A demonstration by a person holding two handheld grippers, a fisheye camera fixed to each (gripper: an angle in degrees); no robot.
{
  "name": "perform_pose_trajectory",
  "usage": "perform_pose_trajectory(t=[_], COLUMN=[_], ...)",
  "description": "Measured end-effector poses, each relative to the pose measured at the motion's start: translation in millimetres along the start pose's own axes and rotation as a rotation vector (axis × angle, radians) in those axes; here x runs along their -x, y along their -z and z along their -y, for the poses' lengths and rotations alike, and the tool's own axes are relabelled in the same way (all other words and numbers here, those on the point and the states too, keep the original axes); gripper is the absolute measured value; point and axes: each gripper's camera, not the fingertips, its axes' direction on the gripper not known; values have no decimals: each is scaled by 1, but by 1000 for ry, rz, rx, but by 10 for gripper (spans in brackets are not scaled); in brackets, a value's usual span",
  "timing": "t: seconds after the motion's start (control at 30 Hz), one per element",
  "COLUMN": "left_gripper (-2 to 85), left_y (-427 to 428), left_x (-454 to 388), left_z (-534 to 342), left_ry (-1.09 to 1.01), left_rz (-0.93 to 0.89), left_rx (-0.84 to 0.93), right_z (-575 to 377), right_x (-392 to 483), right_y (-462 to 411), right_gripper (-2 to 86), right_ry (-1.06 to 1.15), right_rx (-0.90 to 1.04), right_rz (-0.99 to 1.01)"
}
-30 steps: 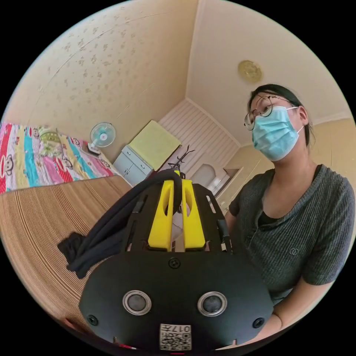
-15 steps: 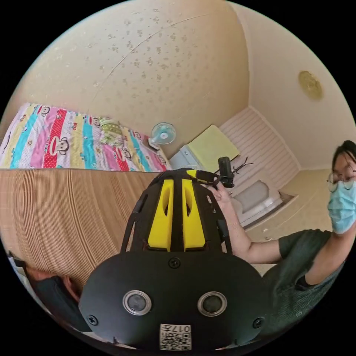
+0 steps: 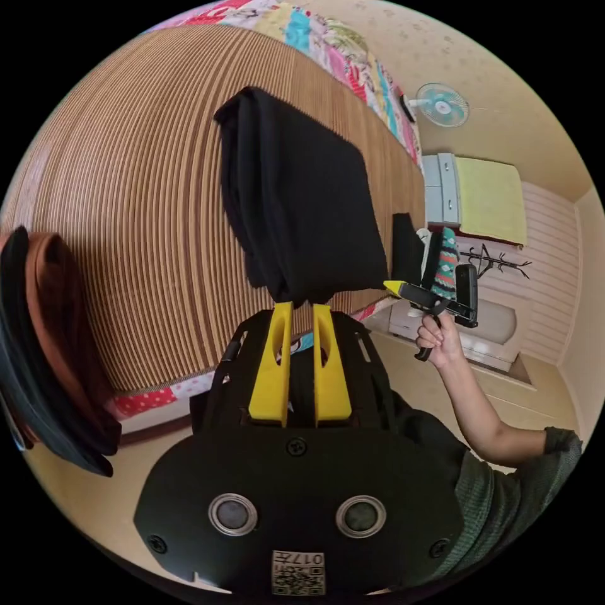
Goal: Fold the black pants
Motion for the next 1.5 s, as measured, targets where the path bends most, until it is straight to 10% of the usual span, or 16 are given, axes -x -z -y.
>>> perform_pose_trajectory(t=[0.4,0.83,1.07,1.5], left_gripper=[203,84,78,76], left_y=[2,-31,-40,-105], left_x=[70,68,-11,-283], left_z=[129,129,83,183], left_ry=[8,23,-68,-453], left_rz=[-118,-147,-387,-520], left_rx=[-104,174,226,206], right_z=[101,94,19,-43], right_x=[-12,-17,-55,-102], right_y=[8,-48,28,297], right_gripper=[177,118,90,87], right_ry=[150,195,240,458], right_rx=[-120,223,118,-226], right_rz=[184,264,567,334])
